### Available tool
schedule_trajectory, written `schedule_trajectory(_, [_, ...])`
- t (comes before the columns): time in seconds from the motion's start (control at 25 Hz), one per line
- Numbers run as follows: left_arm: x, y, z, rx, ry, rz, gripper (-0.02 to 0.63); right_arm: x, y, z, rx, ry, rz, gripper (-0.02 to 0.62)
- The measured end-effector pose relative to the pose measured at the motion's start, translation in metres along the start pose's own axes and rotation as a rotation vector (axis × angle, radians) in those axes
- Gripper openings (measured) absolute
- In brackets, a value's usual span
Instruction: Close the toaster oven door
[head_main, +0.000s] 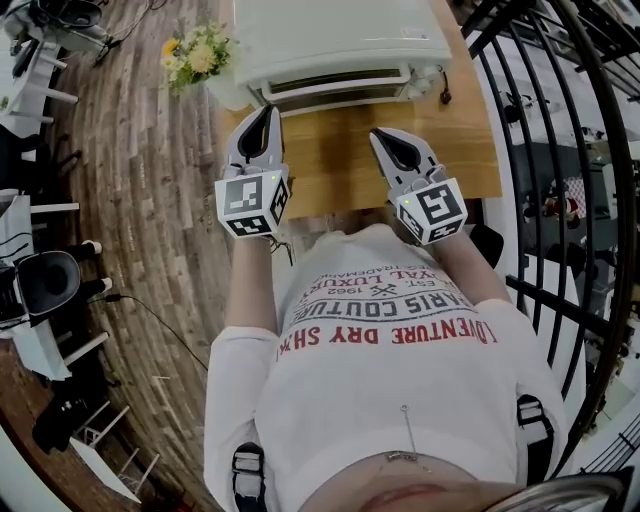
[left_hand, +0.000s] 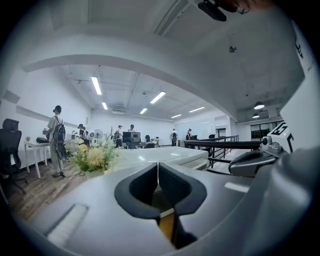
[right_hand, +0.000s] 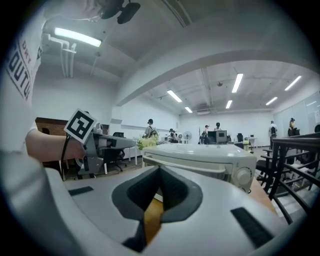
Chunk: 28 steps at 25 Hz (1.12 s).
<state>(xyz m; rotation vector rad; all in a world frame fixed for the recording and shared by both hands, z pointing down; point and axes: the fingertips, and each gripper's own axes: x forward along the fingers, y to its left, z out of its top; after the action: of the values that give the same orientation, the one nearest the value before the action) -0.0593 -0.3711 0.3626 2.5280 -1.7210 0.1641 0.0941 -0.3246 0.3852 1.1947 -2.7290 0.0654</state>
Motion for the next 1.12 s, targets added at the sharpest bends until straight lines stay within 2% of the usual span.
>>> schedule_trajectory(0.52, [-0.056, -0.035, -0.012, -0.032, -0.004, -0.031, 0.012, -0.017, 0.010, 0.014, -0.039, -0.057, 0.013, 0.005])
schedule_trajectory(0.84, [-0.063, -0.043, -0.007, -0.011, 0.006, -0.059, 0.012, -0.024, 0.005, 0.019, -0.035, -0.070, -0.029, 0.005])
schedule_trajectory(1.12, [-0.060, -0.053, 0.004, -0.002, -0.001, -0.086, 0.012, -0.022, 0.005, 0.015, -0.032, -0.052, -0.028, 0.005])
